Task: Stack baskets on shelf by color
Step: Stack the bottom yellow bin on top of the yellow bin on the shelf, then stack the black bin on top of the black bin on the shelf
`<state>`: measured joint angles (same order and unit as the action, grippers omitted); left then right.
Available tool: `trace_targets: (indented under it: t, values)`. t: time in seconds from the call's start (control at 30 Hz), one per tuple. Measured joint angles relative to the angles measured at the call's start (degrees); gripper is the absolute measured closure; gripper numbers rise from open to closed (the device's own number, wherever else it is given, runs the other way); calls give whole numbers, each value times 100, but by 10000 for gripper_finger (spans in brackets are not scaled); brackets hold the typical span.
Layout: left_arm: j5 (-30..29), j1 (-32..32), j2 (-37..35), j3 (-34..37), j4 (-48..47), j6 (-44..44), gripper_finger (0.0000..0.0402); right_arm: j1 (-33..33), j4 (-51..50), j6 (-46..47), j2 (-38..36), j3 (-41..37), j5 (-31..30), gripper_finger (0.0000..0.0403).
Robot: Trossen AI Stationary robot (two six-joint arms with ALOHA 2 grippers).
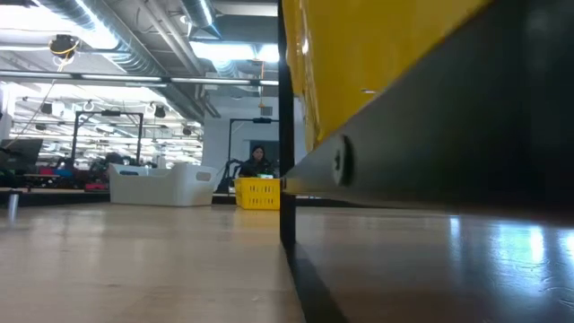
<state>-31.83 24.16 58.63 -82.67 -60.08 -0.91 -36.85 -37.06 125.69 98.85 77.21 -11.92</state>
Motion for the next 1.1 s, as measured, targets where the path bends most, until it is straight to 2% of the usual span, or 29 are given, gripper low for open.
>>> trace_targets:
  t: [0.27,0.53,0.7,0.83,1.03,1.1]
  values:
    - [0,0,0,0,-15,2,333,25,-42,-145,0,0,-4,350]
    - [0,-2,0,0,-81,-4,333,25,-50,-138,0,9,-4,348]
    - [0,-1,0,0,-83,-31,333,25,-303,-182,-5,289,-7,348]
    - [2,0,0,0,-174,-460,333,21,-1131,-430,-7,811,-54,347]
    - [19,0,0,0,-1314,-1935,333,-52,-3118,-956,-13,1915,-915,347]
    - [188,-2,0,0,-1738,-2526,333,-54,-3899,-1255,-15,2322,-1199,347]
